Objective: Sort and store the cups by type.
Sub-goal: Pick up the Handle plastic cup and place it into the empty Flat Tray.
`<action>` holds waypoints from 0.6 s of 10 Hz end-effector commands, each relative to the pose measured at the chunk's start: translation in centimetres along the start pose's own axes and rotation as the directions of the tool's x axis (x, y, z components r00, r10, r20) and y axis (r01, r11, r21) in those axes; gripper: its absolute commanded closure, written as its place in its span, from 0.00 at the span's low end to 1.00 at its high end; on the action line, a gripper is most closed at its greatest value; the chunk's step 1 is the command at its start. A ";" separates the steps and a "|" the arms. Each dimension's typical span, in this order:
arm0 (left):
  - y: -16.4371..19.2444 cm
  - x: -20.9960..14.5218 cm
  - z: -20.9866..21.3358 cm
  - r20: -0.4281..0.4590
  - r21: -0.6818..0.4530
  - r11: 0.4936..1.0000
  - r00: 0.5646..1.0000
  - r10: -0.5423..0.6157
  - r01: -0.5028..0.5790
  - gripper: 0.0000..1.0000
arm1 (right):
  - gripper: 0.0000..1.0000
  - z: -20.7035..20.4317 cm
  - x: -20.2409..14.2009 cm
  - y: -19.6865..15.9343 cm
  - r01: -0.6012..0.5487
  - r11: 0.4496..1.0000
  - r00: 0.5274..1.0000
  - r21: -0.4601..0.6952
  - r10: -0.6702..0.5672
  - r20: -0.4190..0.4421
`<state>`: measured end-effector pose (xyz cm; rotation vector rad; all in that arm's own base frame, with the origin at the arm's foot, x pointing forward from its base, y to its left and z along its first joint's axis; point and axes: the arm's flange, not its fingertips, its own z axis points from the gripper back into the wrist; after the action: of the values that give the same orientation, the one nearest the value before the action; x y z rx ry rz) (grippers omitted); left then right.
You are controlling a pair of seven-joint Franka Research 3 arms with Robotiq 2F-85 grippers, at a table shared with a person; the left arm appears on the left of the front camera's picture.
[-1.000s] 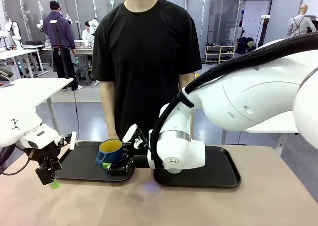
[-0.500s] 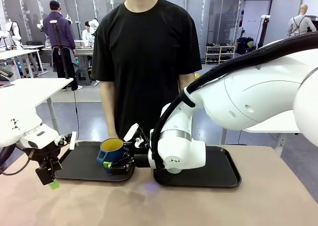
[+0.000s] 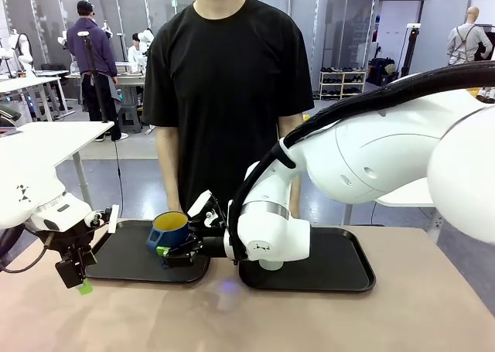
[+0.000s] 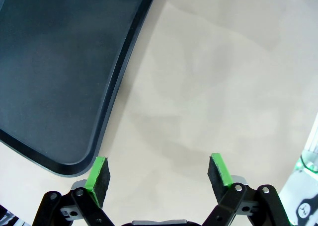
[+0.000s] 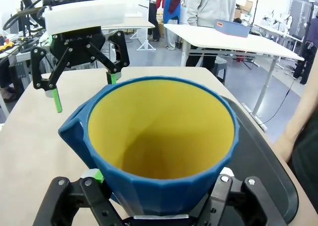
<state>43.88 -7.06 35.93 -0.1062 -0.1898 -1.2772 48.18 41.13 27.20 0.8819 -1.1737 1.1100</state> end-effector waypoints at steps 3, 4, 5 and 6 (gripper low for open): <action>0.1 -0.3 0.0 0.016 0.000 1.000 1.000 -0.016 0.016 0.00 | 0.26 -2.4 -2.5 0.5 0.004 0.998 1.000 -0.058 -0.004 0.003; 0.1 -0.3 0.0 0.016 0.000 1.000 1.000 -0.016 0.016 0.00 | 0.26 -2.7 -2.8 0.3 0.009 0.997 1.000 -0.072 -0.009 0.007; 0.1 -0.3 0.0 0.016 0.000 1.000 1.000 -0.016 0.016 0.00 | 0.26 -2.9 -3.3 0.2 0.006 0.997 1.000 -0.083 -0.006 0.004; 0.1 -0.3 0.0 0.016 0.000 1.000 1.000 -0.016 0.016 0.00 | 0.26 -3.1 -3.7 0.1 -0.002 0.994 1.000 -0.111 0.002 0.005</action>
<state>43.88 -7.06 35.93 -0.1062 -0.1899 -1.2772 49.81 42.55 24.46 0.8672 -1.1700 1.0437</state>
